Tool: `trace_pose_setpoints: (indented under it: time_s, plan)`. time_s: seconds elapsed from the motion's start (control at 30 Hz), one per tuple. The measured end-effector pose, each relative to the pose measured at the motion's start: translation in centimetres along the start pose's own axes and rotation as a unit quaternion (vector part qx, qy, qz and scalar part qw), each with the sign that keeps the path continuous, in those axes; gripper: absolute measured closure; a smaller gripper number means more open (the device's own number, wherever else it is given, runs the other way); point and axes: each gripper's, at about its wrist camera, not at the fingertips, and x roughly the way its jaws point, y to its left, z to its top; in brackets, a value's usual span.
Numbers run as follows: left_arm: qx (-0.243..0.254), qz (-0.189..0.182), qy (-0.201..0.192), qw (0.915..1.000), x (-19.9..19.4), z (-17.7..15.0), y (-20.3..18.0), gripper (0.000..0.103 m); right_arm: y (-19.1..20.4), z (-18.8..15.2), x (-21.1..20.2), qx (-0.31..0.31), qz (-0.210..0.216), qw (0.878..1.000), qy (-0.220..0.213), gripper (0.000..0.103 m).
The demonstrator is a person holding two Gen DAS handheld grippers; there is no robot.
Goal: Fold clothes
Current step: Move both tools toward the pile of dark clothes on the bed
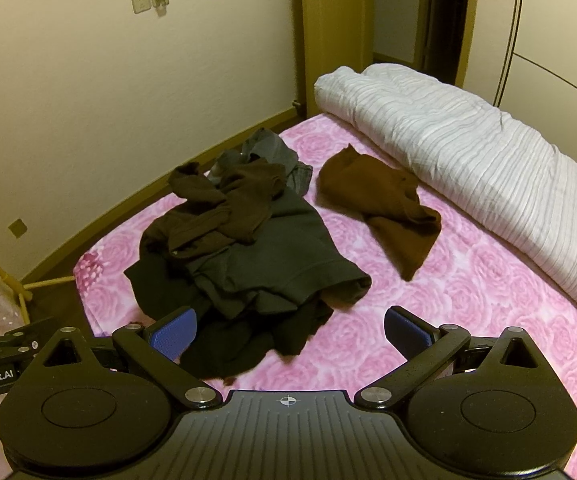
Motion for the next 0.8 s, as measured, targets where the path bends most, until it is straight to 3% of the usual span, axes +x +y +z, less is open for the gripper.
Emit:
trace_pose_setpoints:
  time_s: [0.8]
  plan:
    - [-0.007, 0.023, 0.015, 0.9996, 0.1, -0.7, 0.7, 0.007, 0.7, -0.2, 1.6, -0.002, 0.022, 1.000, 0.015, 0.000]
